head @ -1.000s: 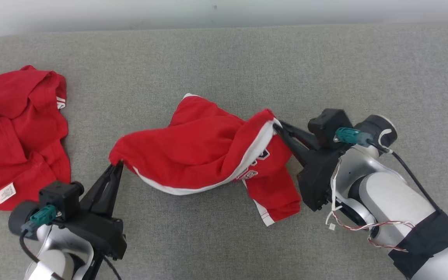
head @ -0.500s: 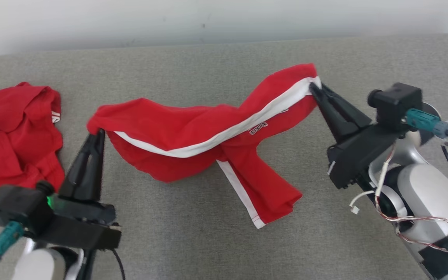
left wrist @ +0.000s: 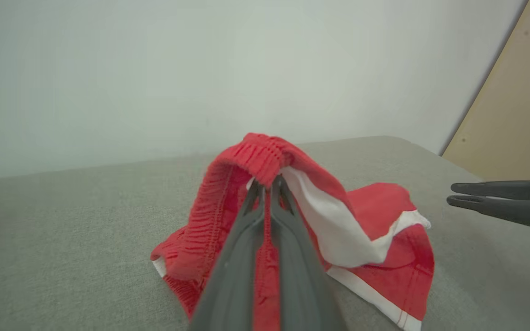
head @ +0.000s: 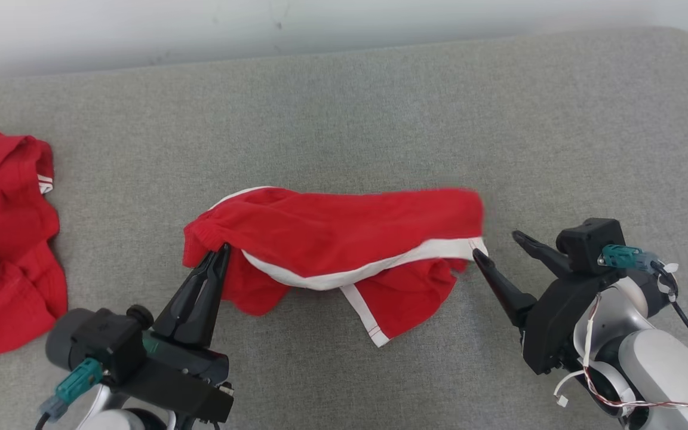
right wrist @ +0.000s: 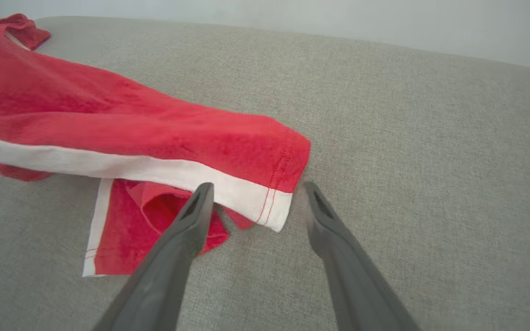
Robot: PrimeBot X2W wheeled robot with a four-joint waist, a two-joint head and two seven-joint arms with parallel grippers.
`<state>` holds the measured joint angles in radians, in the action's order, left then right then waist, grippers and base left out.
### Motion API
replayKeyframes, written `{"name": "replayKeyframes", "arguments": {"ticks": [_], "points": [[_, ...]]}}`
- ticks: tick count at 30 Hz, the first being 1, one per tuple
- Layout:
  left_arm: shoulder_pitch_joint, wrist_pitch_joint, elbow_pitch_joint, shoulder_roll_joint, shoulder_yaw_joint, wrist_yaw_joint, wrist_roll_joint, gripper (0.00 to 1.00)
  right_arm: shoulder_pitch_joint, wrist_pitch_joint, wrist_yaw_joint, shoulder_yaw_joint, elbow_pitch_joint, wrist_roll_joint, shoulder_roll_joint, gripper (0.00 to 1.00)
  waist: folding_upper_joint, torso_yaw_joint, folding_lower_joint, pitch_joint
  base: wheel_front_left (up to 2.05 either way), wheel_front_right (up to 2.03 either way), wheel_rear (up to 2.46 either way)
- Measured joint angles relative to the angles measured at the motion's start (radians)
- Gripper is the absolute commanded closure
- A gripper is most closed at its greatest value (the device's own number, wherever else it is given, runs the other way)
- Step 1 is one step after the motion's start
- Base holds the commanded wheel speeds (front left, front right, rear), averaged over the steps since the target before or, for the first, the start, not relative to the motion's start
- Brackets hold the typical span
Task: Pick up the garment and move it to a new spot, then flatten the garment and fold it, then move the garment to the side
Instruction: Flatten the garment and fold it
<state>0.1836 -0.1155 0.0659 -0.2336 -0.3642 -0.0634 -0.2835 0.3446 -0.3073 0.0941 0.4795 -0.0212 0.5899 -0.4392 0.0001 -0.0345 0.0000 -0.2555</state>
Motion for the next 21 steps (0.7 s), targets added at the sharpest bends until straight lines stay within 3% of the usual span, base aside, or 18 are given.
{"name": "replayKeyframes", "arguments": {"ticks": [7,18,21], "points": [[0.026,0.020,-0.020,-0.001,-0.002,-0.008,0.000,1.00,-0.004,-0.043,0.012,-0.005,0.004,-0.002,-0.008,0.00,0.0000,-0.002,0.0001,-0.026,0.00,0.00,0.00],[0.069,0.042,-0.027,0.003,-0.021,-0.018,0.000,1.00,0.062,-0.081,0.020,-0.046,0.089,0.024,0.043,0.00,0.0000,-0.012,0.0001,-0.064,0.00,0.00,0.00],[0.086,0.045,-0.035,0.005,-0.028,-0.025,0.000,1.00,0.073,-0.101,0.020,-0.038,0.122,0.026,0.047,0.14,0.0001,-0.021,0.0002,-0.071,0.00,0.00,0.00]]}}
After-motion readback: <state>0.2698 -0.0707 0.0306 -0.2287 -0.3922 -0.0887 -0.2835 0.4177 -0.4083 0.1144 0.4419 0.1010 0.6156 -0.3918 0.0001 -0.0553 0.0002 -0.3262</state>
